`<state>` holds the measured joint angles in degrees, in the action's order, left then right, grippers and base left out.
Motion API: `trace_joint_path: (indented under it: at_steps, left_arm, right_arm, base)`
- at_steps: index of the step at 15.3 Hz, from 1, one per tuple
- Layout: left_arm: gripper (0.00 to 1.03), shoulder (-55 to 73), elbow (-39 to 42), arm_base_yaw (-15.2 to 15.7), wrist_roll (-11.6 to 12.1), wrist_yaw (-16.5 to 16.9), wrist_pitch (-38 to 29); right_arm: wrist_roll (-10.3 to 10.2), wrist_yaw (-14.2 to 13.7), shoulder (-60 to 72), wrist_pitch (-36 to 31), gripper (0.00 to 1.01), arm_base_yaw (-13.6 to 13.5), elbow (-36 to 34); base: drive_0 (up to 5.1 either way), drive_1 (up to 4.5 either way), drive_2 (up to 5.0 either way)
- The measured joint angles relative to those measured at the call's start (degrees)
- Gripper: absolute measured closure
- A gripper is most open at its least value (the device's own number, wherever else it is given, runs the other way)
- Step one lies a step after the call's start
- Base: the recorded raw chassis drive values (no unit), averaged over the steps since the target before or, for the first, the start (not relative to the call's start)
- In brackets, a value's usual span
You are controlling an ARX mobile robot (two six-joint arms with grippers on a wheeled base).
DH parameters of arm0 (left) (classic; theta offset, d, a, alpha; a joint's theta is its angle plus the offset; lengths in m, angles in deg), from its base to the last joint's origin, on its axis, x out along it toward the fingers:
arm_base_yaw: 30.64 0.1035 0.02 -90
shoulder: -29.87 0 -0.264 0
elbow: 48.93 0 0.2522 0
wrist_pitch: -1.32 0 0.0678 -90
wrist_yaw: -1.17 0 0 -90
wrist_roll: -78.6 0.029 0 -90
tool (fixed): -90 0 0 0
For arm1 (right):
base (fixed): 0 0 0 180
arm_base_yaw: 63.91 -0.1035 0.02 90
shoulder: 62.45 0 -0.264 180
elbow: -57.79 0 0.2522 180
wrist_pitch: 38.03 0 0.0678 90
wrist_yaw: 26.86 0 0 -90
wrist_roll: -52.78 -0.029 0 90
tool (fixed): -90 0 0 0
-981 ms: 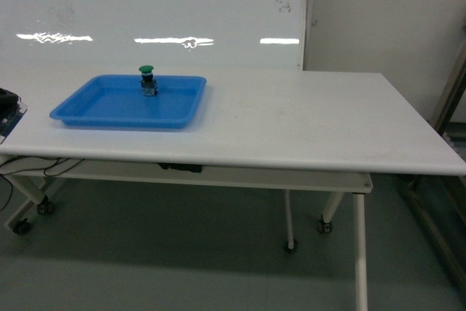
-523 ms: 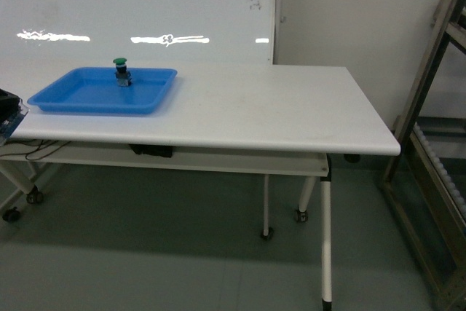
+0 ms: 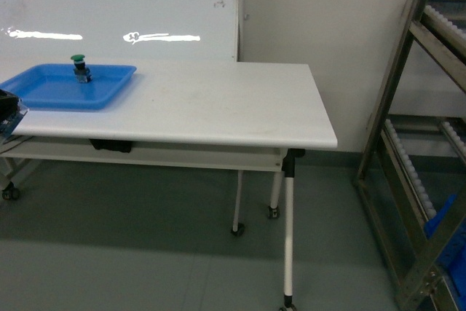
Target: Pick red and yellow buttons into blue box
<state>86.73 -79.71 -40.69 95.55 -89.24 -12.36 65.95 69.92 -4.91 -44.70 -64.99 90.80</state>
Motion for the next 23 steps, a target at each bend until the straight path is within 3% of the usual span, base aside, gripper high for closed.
trace_joint_path:
  at_steps: [23]
  left_arm:
    - [0.79, 0.0, 0.0, 0.0, 0.0, 0.0, -0.1]
  right_arm:
    - [0.0, 0.0, 0.0, 0.0, 0.72, 0.0, 0.0]
  base:
    - [4.4, -2.17, -2.2]
